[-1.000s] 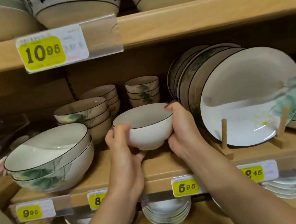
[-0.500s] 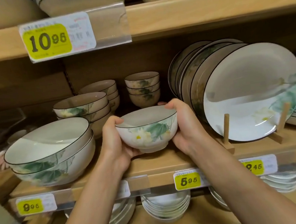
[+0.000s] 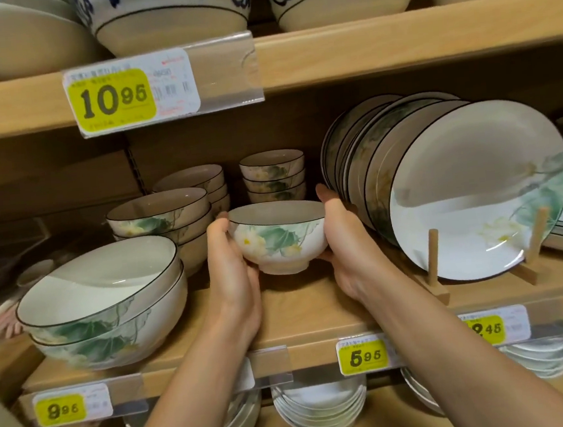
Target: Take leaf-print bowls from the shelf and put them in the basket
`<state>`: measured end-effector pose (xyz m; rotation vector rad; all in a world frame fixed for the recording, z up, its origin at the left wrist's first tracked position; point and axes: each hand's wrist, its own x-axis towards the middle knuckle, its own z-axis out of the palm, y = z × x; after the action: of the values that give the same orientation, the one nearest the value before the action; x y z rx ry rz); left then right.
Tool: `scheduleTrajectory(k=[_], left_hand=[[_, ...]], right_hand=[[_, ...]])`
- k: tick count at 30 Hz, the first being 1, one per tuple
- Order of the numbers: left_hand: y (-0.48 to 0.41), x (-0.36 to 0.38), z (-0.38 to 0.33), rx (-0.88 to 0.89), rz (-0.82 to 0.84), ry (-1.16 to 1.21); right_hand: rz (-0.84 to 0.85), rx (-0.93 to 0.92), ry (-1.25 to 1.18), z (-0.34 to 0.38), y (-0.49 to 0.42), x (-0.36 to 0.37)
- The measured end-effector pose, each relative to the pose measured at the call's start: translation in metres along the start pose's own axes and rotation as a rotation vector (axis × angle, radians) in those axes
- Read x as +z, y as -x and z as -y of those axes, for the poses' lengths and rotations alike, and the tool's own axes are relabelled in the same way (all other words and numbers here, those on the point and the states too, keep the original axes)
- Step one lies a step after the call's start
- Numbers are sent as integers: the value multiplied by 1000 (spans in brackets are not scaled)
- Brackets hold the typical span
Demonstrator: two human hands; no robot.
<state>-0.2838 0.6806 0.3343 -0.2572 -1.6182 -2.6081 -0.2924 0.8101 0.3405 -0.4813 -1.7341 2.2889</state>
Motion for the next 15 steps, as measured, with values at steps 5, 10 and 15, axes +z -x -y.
scheduleTrajectory(k=[5, 10, 15], left_hand=[[-33, 28, -17, 96, -118, 26], [-72, 47, -42, 66, -184, 169], [-99, 51, -40, 144, -81, 69]], right_hand=[[-40, -105, -233, 30, -22, 25], [178, -191, -306, 63, -55, 46], [103, -269, -341, 81, -83, 62]])
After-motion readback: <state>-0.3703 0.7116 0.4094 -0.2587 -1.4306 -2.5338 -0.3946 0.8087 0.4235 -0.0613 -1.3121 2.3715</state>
